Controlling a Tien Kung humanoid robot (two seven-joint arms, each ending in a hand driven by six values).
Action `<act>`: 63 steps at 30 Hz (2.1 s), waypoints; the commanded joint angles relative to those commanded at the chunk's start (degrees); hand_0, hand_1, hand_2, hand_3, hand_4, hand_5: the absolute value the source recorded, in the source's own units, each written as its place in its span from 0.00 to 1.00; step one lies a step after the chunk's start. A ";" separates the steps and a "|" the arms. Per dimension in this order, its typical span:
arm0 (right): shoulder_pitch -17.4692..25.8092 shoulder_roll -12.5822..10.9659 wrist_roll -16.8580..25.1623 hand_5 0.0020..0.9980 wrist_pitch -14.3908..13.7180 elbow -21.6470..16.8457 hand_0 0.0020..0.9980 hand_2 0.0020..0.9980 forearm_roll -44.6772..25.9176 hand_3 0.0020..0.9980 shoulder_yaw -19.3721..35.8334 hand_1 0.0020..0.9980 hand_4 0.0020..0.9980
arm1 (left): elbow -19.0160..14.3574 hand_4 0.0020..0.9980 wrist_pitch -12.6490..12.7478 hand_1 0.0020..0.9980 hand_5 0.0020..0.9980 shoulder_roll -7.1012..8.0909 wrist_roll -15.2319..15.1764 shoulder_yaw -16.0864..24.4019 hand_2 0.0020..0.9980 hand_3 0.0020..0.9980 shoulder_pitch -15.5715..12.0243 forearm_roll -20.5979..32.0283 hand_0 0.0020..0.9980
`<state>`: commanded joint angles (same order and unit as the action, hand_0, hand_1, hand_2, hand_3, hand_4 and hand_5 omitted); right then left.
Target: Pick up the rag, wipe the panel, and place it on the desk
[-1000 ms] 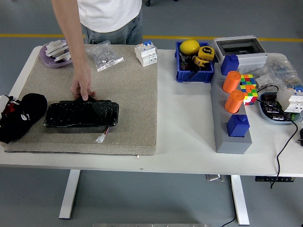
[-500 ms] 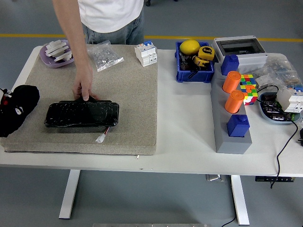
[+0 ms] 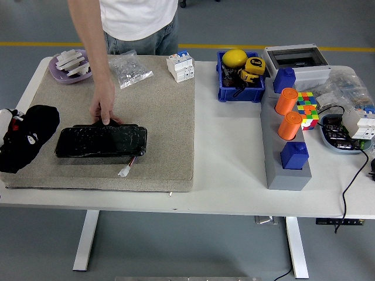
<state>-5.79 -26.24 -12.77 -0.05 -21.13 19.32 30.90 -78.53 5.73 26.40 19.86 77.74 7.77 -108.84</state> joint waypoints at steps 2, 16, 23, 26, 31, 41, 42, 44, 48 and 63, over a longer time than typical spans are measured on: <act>-0.09 -0.02 0.00 0.63 -0.06 -0.01 0.75 0.64 0.11 0.61 0.06 0.59 1.00 | -0.33 0.23 0.42 0.12 0.00 -0.54 0.25 -0.49 0.54 0.52 0.07 0.19 0.21; 0.06 -0.17 0.07 0.63 -0.12 -0.12 0.75 0.64 0.45 0.61 0.06 0.59 1.00 | 1.61 0.20 2.87 0.11 0.00 -2.75 -0.94 -2.96 0.54 0.51 0.45 1.75 0.20; -0.08 -0.17 0.09 0.63 -0.10 -0.21 0.75 0.64 0.58 0.62 0.01 0.59 1.00 | 0.92 0.20 2.77 0.11 0.00 -3.08 -0.67 -5.18 0.54 0.51 1.53 1.73 0.21; -0.05 -0.20 0.05 0.63 -0.04 -0.22 0.75 0.64 0.55 0.62 -0.04 0.59 1.00 | 0.32 0.20 2.76 0.11 0.00 -3.19 -0.50 -6.42 0.54 0.51 2.19 1.79 0.21; -0.10 -0.23 0.07 0.63 -0.04 -0.23 0.75 0.64 0.57 0.61 0.10 0.59 1.00 | -0.03 0.21 2.67 0.11 0.00 -3.41 -0.32 -8.95 0.54 0.51 3.27 2.16 0.21; -0.26 -0.26 0.04 0.63 0.08 -0.26 0.75 0.64 0.64 0.61 0.09 0.59 1.00 | -0.71 0.21 2.46 0.11 0.00 -5.12 -0.08 -14.39 0.54 0.51 6.09 2.96 0.21; -0.30 -0.27 0.03 0.63 0.10 -0.26 0.75 0.64 0.65 0.61 0.04 0.59 1.00 | -0.70 0.21 2.40 0.11 0.00 -5.24 -0.05 -14.73 0.54 0.51 6.39 3.01 0.21; -0.32 -0.29 0.02 0.63 0.11 -0.25 0.75 0.64 0.67 0.62 0.08 0.59 1.00 | -0.73 0.21 2.36 0.11 0.00 -5.36 -0.05 -15.71 0.54 0.51 7.09 3.22 0.21; -0.39 -0.37 -0.01 0.63 0.18 -0.22 0.75 0.64 0.57 0.62 -0.08 0.59 1.00 | -0.87 0.21 2.25 0.11 0.00 -5.63 0.13 -17.55 0.54 0.51 8.24 3.50 0.21; -0.65 -0.48 0.04 0.63 0.28 -0.22 0.75 0.64 0.55 0.61 -0.21 0.59 1.00 | -2.72 0.24 1.50 0.12 0.00 -6.62 1.41 -24.96 0.54 0.52 11.72 3.90 0.21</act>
<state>-6.44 -26.72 -12.73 0.24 -21.35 19.87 30.69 -81.24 7.23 19.78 21.27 52.78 19.49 -104.94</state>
